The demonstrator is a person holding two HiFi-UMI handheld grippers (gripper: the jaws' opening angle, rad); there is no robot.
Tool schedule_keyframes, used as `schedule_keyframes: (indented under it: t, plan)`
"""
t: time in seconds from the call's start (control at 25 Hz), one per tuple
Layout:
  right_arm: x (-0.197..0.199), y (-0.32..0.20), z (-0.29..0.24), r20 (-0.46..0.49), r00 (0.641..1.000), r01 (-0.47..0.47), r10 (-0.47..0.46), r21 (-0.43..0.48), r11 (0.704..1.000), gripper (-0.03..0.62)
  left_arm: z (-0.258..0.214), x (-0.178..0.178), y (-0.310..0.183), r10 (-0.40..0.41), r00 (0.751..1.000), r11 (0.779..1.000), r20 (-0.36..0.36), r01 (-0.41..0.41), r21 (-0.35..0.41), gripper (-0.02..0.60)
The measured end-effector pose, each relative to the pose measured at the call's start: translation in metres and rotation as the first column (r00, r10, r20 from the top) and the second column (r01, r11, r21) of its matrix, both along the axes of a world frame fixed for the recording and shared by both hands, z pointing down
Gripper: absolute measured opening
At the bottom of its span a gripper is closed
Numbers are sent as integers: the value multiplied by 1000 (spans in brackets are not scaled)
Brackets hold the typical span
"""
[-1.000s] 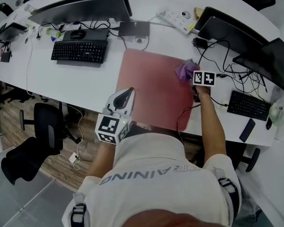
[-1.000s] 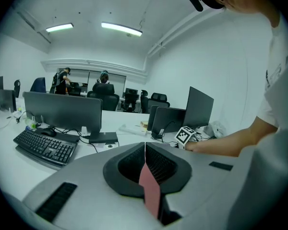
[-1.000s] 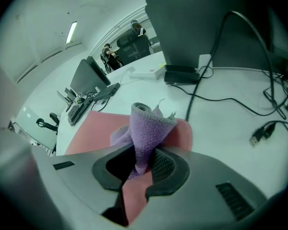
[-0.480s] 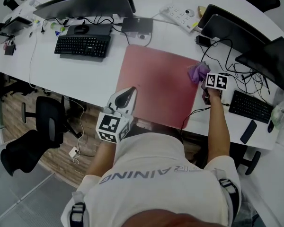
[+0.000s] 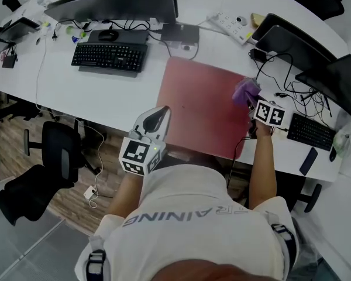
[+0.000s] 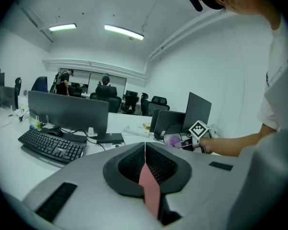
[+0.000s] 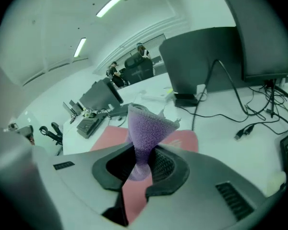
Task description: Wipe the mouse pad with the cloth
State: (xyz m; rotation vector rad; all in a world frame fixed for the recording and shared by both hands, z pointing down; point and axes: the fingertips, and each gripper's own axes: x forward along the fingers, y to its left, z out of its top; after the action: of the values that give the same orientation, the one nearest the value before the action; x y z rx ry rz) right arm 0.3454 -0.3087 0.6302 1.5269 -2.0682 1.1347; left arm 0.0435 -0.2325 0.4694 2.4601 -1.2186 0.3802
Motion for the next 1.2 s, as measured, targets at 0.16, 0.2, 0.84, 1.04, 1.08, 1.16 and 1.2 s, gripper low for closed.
schedule_keyframes:
  t: [0.16, 0.2, 0.84, 1.04, 1.08, 1.16, 1.2]
  plan:
    - [-88, 8, -25, 77, 994, 72, -75, 42, 997, 87, -1, -54, -3, -41, 999, 999, -20, 41, -7, 32]
    - [-112, 9, -28, 81, 991, 100, -104, 46, 994, 87, 0, -67, -2, -49, 999, 999, -18, 49, -12, 32]
    - [-394, -13, 54, 141, 912, 396, -385, -67, 916, 87, 16, -235, 21, -184, 982, 981, 40, 186, -48, 32]
    - [-386, -23, 83, 48, 921, 390, -387, -125, 912, 87, 20, -244, 23, -178, 983, 982, 43, 181, -59, 32]
    - [-381, -24, 86, 44, 923, 384, -381, -128, 915, 87, 20, -243, 22, -174, 984, 982, 42, 176, -60, 32]
    - [-369, -24, 89, 50, 930, 368, -364, -131, 921, 87, 19, -236, 20, -164, 986, 984, 36, 166, -60, 32]
    - [-363, -23, 90, 49, 933, 361, -357, -134, 923, 87, 19, -231, 19, -158, 987, 985, 33, 159, -59, 32]
